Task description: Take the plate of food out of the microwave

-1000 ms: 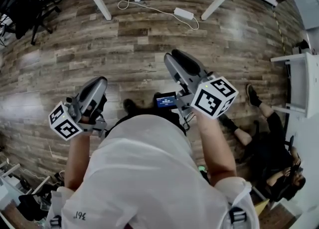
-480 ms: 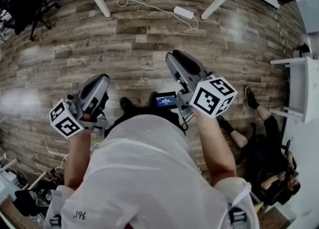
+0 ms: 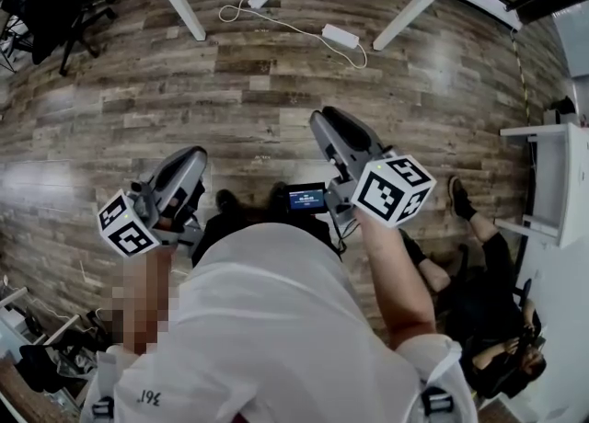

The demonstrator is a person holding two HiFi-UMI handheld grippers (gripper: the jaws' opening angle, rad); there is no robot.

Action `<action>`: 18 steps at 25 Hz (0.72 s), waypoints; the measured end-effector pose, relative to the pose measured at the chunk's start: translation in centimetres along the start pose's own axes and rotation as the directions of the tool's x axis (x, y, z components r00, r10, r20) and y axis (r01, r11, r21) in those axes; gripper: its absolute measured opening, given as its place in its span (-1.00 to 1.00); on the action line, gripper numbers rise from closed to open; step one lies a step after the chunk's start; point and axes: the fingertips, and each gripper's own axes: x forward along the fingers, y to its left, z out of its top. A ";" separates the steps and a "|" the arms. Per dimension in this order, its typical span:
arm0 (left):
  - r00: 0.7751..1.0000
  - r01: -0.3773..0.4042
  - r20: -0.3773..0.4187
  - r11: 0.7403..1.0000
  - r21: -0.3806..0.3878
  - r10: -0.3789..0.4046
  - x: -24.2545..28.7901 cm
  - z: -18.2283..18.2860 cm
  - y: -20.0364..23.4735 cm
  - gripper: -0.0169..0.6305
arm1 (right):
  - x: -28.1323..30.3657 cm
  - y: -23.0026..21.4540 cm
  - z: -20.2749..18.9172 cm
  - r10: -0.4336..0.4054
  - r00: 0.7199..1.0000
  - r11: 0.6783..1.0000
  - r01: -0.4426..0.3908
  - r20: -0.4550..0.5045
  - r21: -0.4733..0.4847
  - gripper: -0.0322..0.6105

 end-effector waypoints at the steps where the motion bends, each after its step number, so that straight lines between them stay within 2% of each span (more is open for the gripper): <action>1: 1.000 -0.004 0.001 1.000 -0.001 0.004 0.3 -0.1 0.0 -0.93 | 0.0 -0.3 0.1 0.001 1.000 1.000 -0.001 -0.004 0.003 -0.58; 10: 0.999 -0.036 -0.022 0.999 -0.023 0.035 1.5 0.0 1.6 -0.93 | 1.6 -1.9 -0.1 0.007 0.999 0.999 -0.005 -0.042 0.033 -0.58; 18: 0.997 0.003 -0.073 0.999 -0.054 -0.007 4.3 3.7 8.3 -0.93 | 7.8 -3.6 1.0 -0.041 0.999 0.998 0.042 -0.031 0.048 -0.58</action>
